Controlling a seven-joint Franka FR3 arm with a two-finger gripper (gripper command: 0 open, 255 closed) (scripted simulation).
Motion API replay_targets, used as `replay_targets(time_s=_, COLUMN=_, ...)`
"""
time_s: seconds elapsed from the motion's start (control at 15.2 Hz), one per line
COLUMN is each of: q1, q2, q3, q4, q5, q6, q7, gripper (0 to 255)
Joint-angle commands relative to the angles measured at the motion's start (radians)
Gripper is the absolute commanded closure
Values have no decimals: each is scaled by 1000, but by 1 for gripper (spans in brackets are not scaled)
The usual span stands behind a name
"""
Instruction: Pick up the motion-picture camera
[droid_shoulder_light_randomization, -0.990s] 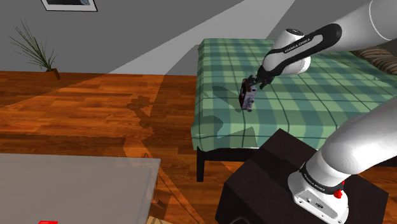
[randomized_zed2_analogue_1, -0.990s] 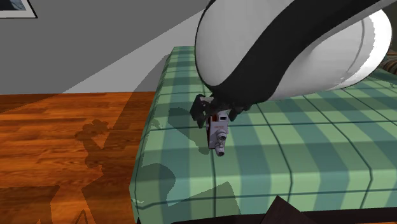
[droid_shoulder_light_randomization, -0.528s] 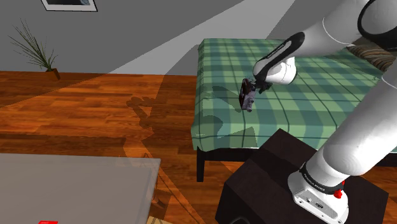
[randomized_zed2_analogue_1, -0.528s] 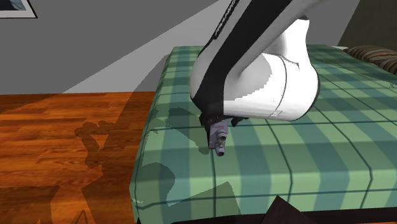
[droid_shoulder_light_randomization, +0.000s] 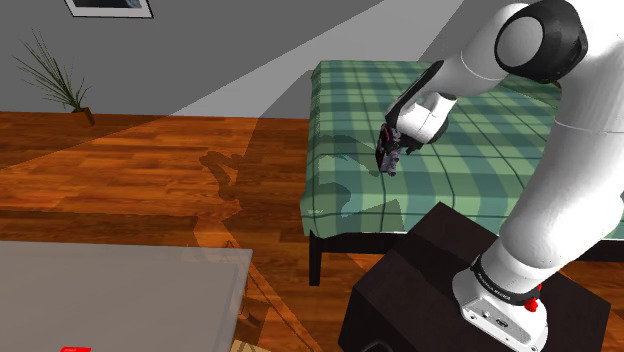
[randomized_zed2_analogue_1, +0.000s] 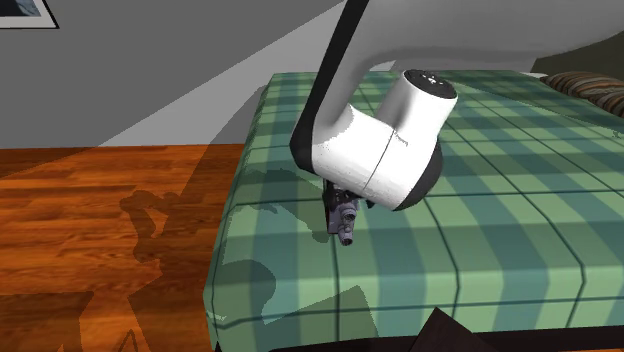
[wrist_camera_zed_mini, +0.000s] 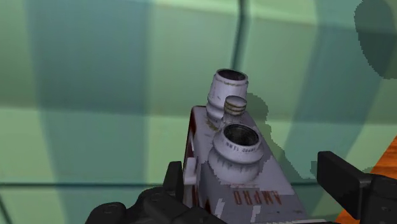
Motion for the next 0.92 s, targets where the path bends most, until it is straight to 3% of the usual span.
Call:
replay_targets(time_s=0.0, q1=-38, q2=32, q3=46, q4=15, q5=59, q6=21, q7=-54, gripper=0)
replay_targets(time_s=0.2, q1=-93, q2=75, q3=113, q4=37, q5=133, q6=51, q7=-128, gripper=0)
replay_targets(time_s=0.33, q1=-105, q2=83, q3=126, q4=41, q5=146, q6=57, q7=-141, gripper=0)
replay_targets(time_s=0.4, q1=-105, q2=84, q3=127, q4=41, q5=147, q6=58, q7=-141, gripper=255)
replay_targets(time_s=0.86, q1=-106, q2=83, q3=127, q4=41, q5=147, q6=57, q7=-142, gripper=255)
